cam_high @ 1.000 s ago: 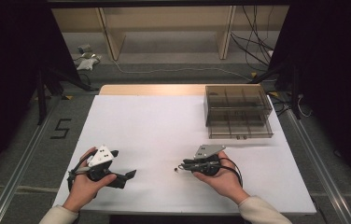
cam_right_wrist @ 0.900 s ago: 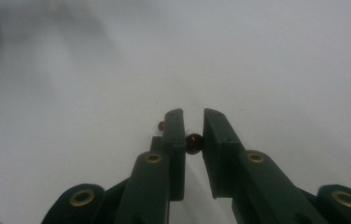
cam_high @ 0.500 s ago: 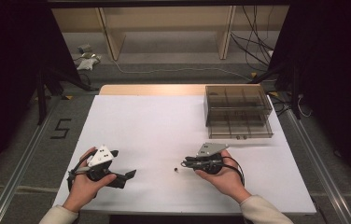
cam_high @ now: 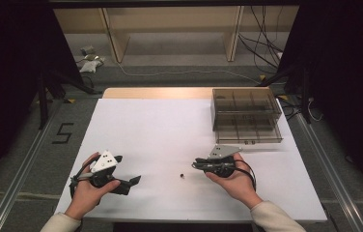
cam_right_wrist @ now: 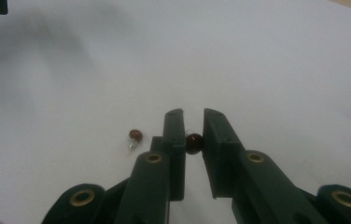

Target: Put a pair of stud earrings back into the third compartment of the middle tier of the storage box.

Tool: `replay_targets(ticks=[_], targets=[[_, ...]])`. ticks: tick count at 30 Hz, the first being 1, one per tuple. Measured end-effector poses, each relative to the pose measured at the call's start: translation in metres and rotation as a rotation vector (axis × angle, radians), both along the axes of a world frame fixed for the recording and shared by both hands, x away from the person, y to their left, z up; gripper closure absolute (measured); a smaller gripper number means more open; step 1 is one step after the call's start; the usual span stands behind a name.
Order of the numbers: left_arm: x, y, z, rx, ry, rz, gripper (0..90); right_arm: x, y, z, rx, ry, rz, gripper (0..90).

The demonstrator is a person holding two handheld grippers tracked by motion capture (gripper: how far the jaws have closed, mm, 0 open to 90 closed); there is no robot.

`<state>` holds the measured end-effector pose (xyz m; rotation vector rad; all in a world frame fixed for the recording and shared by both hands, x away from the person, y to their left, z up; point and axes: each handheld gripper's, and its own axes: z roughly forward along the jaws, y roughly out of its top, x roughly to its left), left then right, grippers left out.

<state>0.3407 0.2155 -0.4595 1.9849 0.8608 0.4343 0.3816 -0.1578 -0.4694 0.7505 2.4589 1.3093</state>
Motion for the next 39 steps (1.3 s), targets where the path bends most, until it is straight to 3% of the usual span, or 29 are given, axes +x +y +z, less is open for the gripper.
replay_targets(ticks=[39], targets=[[0.0, -0.001, 0.0, 0.0, 0.002, -0.004, 0.0, 0.01, -0.028, 0.014, 0.055, -0.041, -0.092, 80.2]])
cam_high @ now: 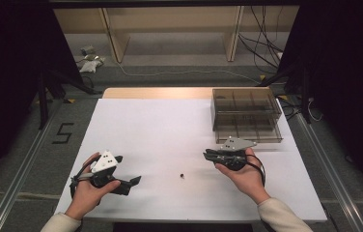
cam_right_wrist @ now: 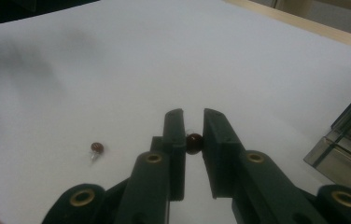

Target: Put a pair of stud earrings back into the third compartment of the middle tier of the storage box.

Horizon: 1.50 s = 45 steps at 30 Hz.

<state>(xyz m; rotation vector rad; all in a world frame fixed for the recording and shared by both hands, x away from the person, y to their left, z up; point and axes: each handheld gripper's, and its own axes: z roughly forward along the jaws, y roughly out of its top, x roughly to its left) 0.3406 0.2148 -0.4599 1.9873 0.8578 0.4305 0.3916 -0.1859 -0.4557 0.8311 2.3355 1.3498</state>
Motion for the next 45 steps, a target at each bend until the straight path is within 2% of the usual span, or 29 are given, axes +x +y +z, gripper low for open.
replay_targets(ticks=[24, 45], targets=[[0.0, 0.0, 0.0, -0.001, 0.001, 0.0, 0.0, 0.008, -0.024, 0.009, 0.034, -0.029, -0.078, 80.2], [0.0, 0.0, -0.001, -0.001, 0.002, 0.001, 0.0, 0.013, -0.04, 0.012, 0.033, -0.048, -0.127, 80.2]])
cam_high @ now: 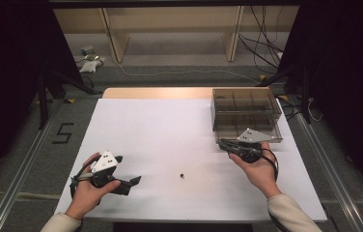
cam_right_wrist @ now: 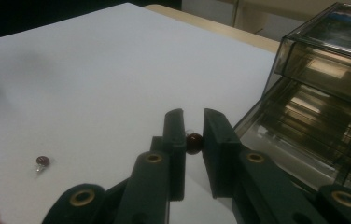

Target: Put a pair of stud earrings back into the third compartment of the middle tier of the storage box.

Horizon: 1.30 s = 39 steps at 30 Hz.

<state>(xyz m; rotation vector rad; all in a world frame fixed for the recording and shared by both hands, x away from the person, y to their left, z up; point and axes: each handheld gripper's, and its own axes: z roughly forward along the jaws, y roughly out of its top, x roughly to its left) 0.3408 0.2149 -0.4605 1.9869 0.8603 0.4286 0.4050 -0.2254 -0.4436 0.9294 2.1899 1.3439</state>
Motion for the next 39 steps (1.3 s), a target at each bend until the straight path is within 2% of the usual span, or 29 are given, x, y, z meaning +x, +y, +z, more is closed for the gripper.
replay_targets(ticks=[39], targets=[[0.0, 0.0, 0.001, 0.002, -0.001, 0.003, 0.0, 0.014, -0.04, 0.004, 0.016, -0.016, -0.139, 80.2]])
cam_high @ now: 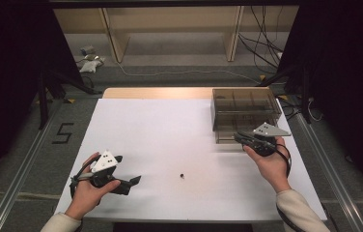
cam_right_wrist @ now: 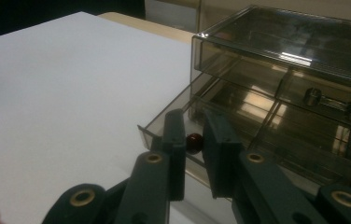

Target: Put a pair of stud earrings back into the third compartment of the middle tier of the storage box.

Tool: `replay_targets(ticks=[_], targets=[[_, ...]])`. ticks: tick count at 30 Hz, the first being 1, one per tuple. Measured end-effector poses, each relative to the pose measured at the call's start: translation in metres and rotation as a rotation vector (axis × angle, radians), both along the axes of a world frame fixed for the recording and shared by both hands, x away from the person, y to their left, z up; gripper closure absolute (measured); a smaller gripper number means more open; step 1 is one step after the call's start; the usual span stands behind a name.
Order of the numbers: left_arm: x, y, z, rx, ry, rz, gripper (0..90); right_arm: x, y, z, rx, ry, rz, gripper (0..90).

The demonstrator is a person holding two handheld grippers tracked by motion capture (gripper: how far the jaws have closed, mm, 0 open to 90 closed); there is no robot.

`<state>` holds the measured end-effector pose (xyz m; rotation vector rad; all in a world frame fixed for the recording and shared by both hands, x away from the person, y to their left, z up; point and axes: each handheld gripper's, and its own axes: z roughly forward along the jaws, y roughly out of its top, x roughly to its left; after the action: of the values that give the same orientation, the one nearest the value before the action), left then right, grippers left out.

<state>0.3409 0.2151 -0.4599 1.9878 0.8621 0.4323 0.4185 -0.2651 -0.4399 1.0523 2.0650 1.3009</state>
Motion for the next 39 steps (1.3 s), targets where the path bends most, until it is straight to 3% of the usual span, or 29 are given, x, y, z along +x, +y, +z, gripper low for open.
replay_targets(ticks=[39], targets=[[0.0, 0.0, 0.0, -0.001, 0.001, 0.001, 0.0, 0.014, -0.032, -0.004, -0.021, 0.001, -0.11, 80.2]])
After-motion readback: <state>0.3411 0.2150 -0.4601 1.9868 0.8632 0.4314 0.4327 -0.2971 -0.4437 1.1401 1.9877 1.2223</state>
